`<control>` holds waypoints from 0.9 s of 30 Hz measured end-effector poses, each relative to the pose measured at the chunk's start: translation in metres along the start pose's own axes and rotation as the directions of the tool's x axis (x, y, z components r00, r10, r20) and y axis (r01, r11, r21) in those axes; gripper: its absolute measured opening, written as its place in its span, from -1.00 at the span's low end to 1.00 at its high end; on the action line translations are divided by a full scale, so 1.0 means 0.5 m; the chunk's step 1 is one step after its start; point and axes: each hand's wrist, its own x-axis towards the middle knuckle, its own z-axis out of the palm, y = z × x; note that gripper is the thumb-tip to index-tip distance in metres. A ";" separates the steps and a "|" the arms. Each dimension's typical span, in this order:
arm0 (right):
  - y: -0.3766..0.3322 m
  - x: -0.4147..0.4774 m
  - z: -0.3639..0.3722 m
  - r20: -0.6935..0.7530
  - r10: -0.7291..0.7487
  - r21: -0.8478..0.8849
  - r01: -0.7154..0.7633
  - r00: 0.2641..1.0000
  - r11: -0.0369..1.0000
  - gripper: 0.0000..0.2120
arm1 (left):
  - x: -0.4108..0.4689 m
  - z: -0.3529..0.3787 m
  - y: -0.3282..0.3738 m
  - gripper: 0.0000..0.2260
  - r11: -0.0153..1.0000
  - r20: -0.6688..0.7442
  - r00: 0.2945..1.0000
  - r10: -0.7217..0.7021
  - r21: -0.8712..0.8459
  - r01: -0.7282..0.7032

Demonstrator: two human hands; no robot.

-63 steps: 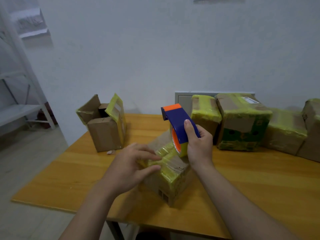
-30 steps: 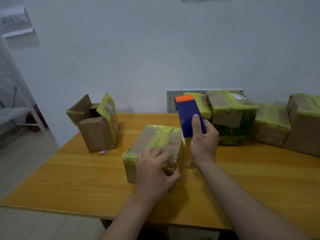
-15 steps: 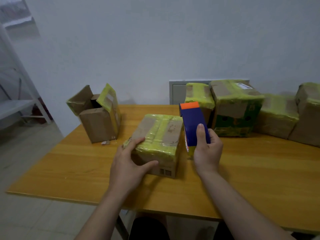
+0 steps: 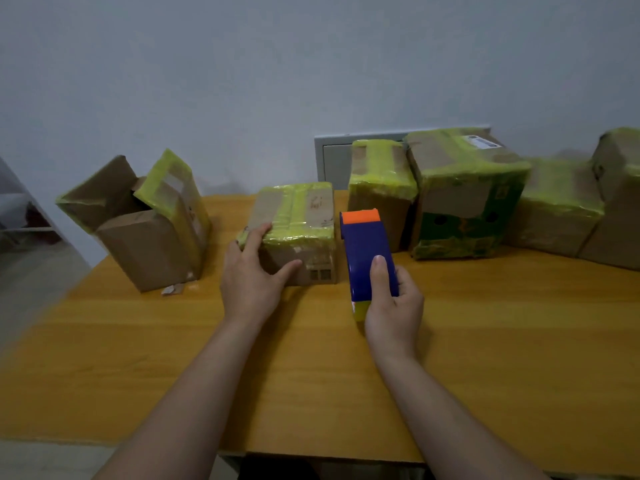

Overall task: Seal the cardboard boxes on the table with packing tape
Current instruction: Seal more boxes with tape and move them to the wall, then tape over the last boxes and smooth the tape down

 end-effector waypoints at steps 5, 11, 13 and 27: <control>0.001 0.000 0.004 0.023 -0.007 0.028 0.007 1.000 1.000 -0.67 | 0.047 0.070 0.011 -0.32 1.000 -0.027 0.999 0.021 0.017 -0.021; 0.004 -0.002 0.007 0.085 -0.027 0.013 0.026 0.996 1.000 -0.61 | 0.086 0.118 0.014 -0.32 0.998 -0.019 0.998 0.052 0.022 -0.051; 0.003 -0.002 0.009 0.106 -0.021 0.006 0.020 0.994 1.000 -0.62 | 0.096 0.125 0.015 -0.32 0.998 -0.013 0.999 0.044 0.039 -0.044; 0.002 -0.015 0.010 0.250 -0.029 -0.090 0.053 0.968 0.995 -0.48 | 0.057 -0.039 -0.062 -0.31 0.999 -0.254 0.967 0.025 -0.031 -0.034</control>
